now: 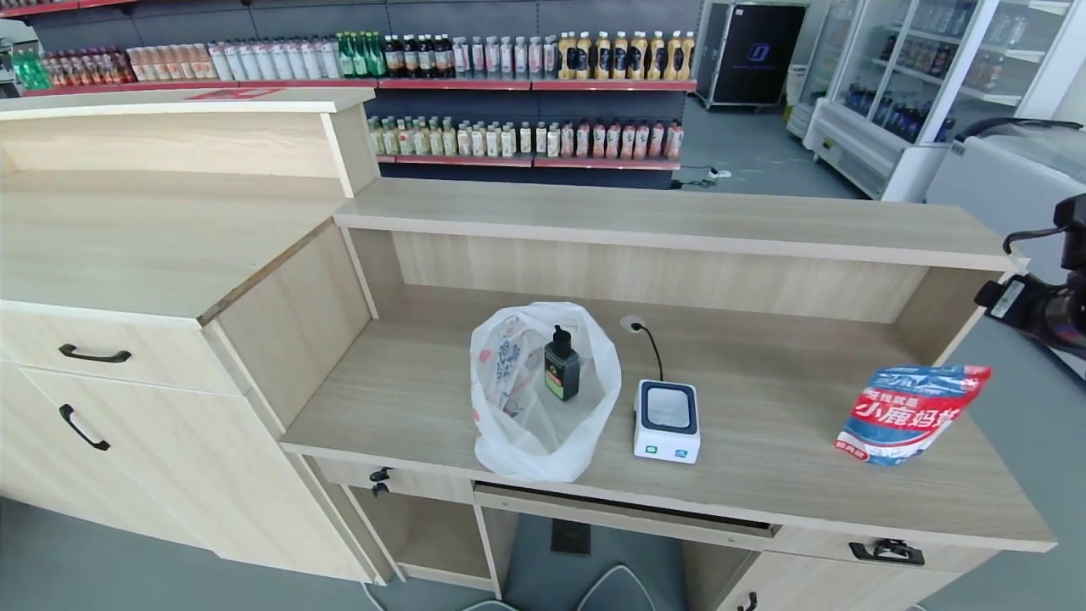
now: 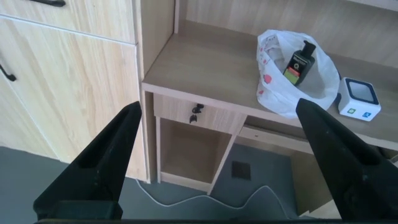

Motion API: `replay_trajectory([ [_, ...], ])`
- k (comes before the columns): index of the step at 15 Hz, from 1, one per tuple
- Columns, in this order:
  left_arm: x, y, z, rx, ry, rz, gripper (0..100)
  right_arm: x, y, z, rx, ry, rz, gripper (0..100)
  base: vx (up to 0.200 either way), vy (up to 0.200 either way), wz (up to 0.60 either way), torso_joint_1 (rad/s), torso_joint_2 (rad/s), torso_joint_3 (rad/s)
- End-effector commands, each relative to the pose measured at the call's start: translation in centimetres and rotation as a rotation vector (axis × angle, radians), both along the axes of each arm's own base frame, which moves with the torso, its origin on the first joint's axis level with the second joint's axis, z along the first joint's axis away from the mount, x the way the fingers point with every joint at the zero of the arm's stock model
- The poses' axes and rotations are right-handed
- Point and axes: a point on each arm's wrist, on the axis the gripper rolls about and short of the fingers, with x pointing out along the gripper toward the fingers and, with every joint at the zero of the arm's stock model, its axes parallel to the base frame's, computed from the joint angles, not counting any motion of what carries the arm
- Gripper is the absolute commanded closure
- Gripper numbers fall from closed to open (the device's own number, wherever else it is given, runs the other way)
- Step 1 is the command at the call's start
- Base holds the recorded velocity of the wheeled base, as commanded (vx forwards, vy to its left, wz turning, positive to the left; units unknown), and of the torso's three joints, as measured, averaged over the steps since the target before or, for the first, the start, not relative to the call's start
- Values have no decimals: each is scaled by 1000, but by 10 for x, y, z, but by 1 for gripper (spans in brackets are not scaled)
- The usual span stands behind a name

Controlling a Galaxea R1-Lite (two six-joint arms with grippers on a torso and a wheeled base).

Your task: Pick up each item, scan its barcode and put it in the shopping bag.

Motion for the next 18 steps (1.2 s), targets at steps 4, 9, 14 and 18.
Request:
replay_trajectory([
  [4,0,0,0,-1,-1,0,0,5,-19,-70,166,-24,44,0,0,0,0,0,0,0],
  [9,0,0,0,-1,-1,0,0,8,-28,-80,201,-22,31,0,0,0,0,0,0,0],
  [14,0,0,0,-1,-1,0,0,19,-32,-92,217,-11,42,0,0,0,0,0,0,0],
  [18,0,0,0,-1,-1,0,0,25,-35,-112,237,31,34,0,0,0,0,0,0,0],
])
